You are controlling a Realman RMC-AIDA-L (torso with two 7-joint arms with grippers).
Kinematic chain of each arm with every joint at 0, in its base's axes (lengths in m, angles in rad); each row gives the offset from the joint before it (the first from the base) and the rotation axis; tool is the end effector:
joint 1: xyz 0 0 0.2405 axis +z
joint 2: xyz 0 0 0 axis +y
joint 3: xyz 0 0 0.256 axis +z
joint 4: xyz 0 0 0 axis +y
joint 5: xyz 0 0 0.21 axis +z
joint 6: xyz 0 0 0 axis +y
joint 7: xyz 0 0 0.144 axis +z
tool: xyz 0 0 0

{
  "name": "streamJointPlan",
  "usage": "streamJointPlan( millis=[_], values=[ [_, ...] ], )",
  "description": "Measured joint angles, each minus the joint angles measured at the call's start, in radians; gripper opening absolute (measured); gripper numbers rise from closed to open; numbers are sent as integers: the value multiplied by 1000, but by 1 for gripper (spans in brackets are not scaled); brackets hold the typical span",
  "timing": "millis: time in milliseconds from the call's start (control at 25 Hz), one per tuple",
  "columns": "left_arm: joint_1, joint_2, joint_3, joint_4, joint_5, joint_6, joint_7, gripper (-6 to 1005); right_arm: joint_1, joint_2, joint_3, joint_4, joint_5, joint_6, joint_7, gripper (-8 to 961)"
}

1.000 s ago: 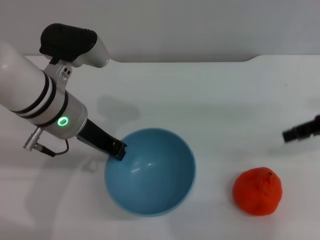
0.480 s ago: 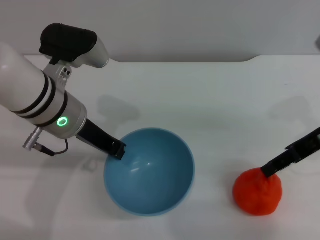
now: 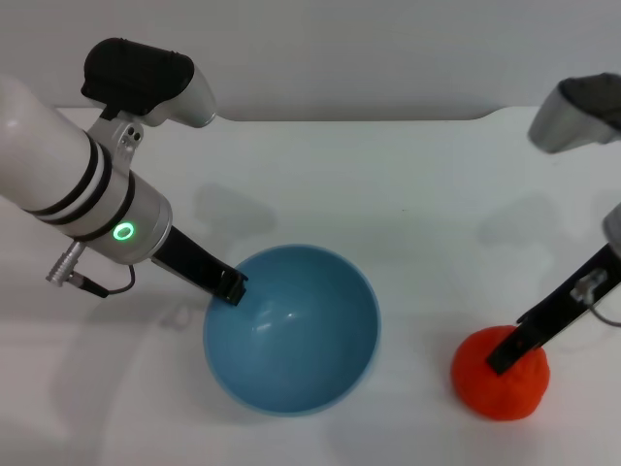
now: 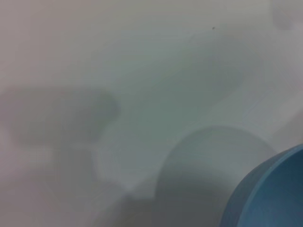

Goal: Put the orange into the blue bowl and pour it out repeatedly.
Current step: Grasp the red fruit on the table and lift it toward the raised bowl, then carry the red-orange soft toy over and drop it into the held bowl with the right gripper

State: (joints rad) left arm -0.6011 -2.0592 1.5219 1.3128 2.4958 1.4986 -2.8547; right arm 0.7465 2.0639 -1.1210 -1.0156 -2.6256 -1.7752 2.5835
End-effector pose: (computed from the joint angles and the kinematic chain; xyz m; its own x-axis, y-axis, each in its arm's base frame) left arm -0.1720 0.3457 -0.0263 0.5938 0.7936 -0.1324 0.6989 -0.5903 -0.4038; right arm 0.2113 0.3458 0.0038 0.4621 -0.8337 0.3023 -0.7959 -0.5402 -0.2733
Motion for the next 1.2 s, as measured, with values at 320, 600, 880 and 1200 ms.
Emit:
streamJointPlan(
  millis=[320, 600, 880, 1200],
  values=[
    [-5, -1, 8, 4, 0, -2, 23, -2, 14, 4, -97, 72, -24, 85, 2, 455],
    [-8, 1, 12, 2, 0, 1, 25, -1, -34, 4, -65, -35, -18, 62, 2, 219],
    [-26, 1, 25, 3, 0, 2, 26, -2, -50, 4, 51, -187, -8, -33, -19, 171],
    [-75, -10, 111, -22, 31, -11, 13, -2, -7, 3, 85, -433, 191, -146, -31, 120]
  ],
)
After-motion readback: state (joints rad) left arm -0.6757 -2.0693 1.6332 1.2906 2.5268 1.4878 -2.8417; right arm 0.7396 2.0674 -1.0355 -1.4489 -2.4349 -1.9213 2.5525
